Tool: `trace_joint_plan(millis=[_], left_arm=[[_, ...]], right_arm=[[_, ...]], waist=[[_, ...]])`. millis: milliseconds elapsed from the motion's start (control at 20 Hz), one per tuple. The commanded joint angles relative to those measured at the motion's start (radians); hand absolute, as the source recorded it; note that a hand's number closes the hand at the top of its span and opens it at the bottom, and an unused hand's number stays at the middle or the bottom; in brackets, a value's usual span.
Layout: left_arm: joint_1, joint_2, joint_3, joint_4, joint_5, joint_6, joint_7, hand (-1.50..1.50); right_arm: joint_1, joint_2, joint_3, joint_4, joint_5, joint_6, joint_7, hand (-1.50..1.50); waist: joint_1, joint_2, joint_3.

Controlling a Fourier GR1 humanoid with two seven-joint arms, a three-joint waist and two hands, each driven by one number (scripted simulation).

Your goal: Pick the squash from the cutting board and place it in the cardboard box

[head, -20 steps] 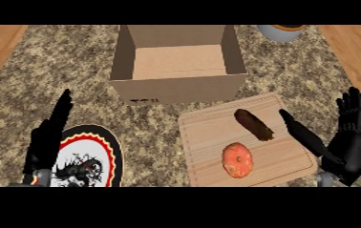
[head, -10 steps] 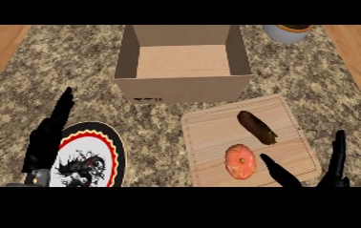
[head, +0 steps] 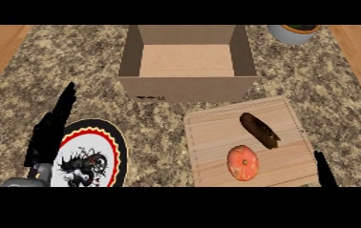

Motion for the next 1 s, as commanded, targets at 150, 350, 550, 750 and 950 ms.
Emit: trace_joint_plan(millis=[150, 350, 550, 750, 950], left_arm=[[-0.010, -0.043, -0.029, 0.047, -0.032, 0.018, -0.016, 0.00], [0.033, -0.040, -0.014, 0.030, -0.032, 0.010, -0.048, 0.00], [0.024, -0.022, 0.005, -0.005, -0.016, -0.016, 0.003, 0.00], [-0.009, -0.047, 0.008, -0.003, -0.027, 0.000, 0.034, 0.00], [0.000, -0.039, 0.037, 0.007, -0.017, -0.021, 0.010, 0.00]], right_arm=[[-0.111, 0.004, 0.129, -0.207, 0.147, 0.329, 0.497, -1.50], [-0.245, 0.103, 0.178, -0.290, 0.258, 0.472, 0.774, -1.50], [-0.366, 0.238, 0.187, -0.147, 0.314, 0.547, 0.853, -1.50], [-0.329, 0.268, 0.163, -0.104, 0.317, 0.561, 0.820, -1.50], [-0.367, 0.355, 0.166, -0.058, 0.370, 0.600, 0.847, -1.50]], waist=[[0.007, -0.003, 0.003], [-0.001, -0.011, 0.008], [0.001, -0.011, 0.010], [-0.015, -0.011, 0.011], [-0.015, -0.011, 0.010]])
